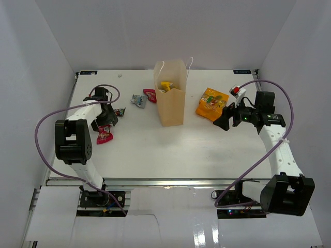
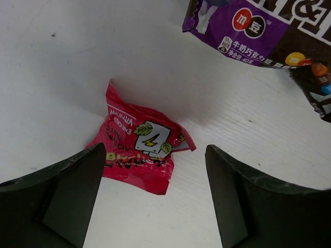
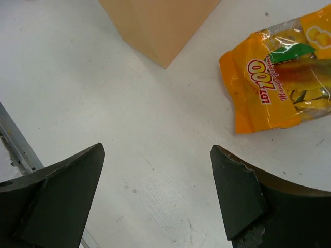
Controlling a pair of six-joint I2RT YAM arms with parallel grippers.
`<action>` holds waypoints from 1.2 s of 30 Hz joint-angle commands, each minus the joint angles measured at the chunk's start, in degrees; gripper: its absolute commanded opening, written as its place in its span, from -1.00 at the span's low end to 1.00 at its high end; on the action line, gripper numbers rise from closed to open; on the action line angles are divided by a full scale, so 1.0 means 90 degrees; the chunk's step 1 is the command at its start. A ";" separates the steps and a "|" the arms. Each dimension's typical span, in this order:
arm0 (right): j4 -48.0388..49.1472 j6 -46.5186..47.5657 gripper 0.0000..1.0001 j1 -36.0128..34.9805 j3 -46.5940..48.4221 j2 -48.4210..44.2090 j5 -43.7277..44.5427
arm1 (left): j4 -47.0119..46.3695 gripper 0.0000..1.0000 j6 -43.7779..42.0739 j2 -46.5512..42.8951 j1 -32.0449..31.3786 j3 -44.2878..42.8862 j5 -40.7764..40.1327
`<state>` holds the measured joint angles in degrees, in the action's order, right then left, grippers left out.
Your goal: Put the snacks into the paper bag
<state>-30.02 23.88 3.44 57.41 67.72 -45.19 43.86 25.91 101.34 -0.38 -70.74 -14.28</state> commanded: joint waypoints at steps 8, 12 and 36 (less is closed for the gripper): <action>0.0230 0.0081 0.78 0.0057 -0.0129 -0.0328 -0.0243 | -0.0263 0.51 -0.0731 0.0497 0.0023 0.0038 0.0122; 0.0230 0.0042 0.79 0.0067 -0.0099 -0.0337 -0.0243 | -0.0341 0.28 -0.0672 0.0596 0.0023 0.0125 0.0181; 0.0230 0.0003 0.79 0.0223 -0.0060 -0.0367 -0.0262 | -0.2624 -0.74 0.1251 -0.3466 -0.0629 0.1143 0.4496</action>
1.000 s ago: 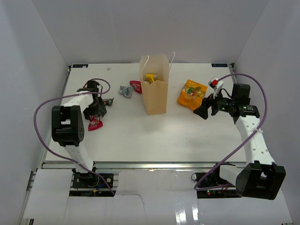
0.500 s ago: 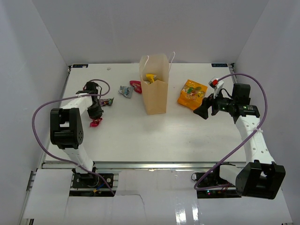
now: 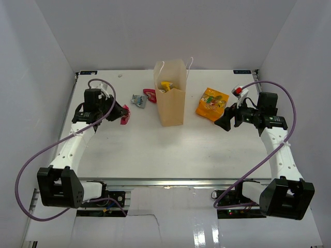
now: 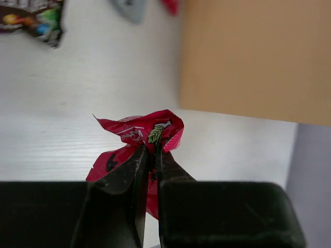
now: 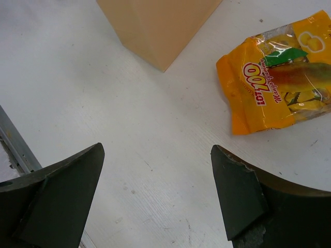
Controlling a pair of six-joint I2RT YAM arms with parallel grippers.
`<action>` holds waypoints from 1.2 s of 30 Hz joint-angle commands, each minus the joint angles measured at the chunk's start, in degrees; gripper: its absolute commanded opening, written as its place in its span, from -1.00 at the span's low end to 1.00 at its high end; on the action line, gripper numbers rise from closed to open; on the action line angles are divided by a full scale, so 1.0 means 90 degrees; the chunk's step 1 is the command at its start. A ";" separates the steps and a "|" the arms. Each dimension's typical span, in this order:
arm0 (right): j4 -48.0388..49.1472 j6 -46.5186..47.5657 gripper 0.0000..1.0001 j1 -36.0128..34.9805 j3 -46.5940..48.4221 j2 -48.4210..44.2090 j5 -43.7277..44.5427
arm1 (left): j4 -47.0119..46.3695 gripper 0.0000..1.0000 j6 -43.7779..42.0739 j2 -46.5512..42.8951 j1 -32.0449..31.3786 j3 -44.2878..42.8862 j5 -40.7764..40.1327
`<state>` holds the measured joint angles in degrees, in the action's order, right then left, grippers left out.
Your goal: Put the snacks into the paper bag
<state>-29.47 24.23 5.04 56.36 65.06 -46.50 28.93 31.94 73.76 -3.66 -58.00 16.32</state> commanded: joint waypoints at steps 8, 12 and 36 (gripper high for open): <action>0.0160 -0.0007 0.79 0.0055 0.0125 -0.0080 -0.0097 | -0.1564 -0.74 0.1109 0.0493 -0.1926 -0.2654 0.0991; 0.0160 0.0023 0.79 0.0075 0.0105 -0.0129 -0.0068 | -0.1544 -0.74 0.1002 0.1403 -0.2649 -0.4003 0.0863; 0.0814 -0.1216 0.73 0.0075 0.0183 0.0358 0.1122 | 0.0311 0.49 -0.0259 0.4188 -0.2992 -0.7823 -0.0934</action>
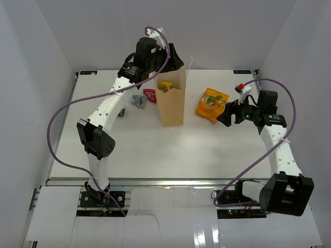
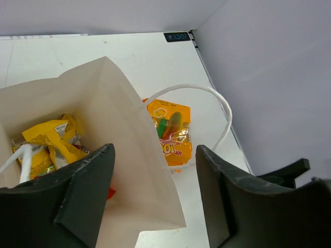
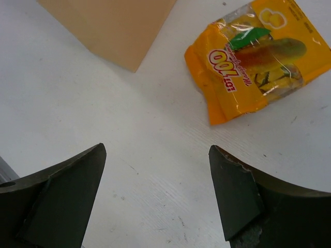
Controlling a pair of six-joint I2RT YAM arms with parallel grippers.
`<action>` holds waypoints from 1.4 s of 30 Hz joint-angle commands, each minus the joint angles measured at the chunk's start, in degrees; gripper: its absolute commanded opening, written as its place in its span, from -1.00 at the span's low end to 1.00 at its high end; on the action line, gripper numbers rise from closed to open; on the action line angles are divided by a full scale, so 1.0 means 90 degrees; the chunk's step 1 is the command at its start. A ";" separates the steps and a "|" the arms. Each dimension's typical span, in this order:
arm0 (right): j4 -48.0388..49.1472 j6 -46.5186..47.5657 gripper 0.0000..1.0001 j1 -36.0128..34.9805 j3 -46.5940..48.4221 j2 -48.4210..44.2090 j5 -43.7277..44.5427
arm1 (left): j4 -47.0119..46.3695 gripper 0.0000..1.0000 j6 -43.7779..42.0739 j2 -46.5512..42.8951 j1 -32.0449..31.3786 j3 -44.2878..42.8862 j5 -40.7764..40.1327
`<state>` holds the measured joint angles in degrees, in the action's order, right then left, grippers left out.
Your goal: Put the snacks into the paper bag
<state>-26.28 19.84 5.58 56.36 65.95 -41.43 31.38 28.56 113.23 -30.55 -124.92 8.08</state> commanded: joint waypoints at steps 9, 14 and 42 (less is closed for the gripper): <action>0.0470 -0.3422 0.74 -0.0191 0.1198 0.2073 0.3233 | -0.0117 0.70 0.0304 -0.0830 -0.0005 -0.0428 0.0343; 0.0654 -0.3971 0.75 -0.0201 0.1716 0.2915 0.3295 | -0.0429 0.80 0.0148 -0.1993 -0.0005 0.0977 -0.0047; 0.2637 -0.4568 -0.30 0.0384 0.2010 0.5280 0.0854 | 0.0479 0.96 0.2061 -0.7757 0.0103 0.7894 -0.1679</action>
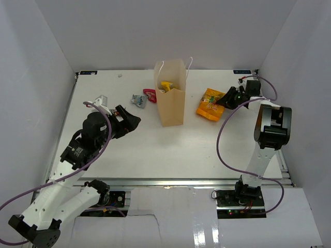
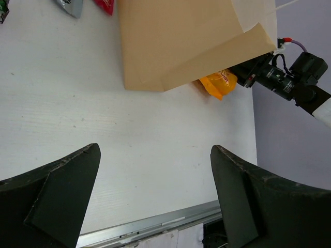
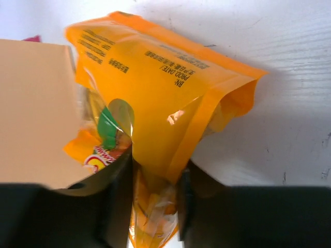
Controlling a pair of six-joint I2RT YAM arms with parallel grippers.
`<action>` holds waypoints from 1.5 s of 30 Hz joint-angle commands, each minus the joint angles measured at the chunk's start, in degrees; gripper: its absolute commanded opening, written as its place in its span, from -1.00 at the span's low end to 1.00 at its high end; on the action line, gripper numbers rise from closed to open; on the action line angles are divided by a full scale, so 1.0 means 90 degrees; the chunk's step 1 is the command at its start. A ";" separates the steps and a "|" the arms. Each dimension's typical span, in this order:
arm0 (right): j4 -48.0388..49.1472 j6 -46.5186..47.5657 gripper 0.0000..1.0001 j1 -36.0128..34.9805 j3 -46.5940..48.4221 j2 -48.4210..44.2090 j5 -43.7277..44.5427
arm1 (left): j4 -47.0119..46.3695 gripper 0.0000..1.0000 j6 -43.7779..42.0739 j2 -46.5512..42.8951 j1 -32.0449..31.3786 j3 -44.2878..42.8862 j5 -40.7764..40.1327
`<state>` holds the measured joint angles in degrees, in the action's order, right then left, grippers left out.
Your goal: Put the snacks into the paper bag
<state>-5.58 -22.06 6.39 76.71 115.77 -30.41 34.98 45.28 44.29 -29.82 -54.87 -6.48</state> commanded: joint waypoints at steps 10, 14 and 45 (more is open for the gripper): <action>0.0825 0.1494 -0.85 0.0842 -0.0466 -0.1766 -0.2840 | -0.0097 0.96 0.0409 -0.0322 0.0023 0.0530 0.0046; 0.1654 0.1077 -0.85 0.0823 -0.0642 -0.2744 -0.3173 | -0.0293 0.96 0.0457 -0.0390 0.0023 0.0667 0.0114; 0.1538 0.1630 -0.85 -0.3112 0.3187 -0.2784 0.1902 | -0.0850 0.96 0.0799 -0.1142 0.0023 0.1273 0.0261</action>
<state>3.16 -11.64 -20.69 104.14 92.62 -26.17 27.86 51.57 35.59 -29.82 -43.83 -4.03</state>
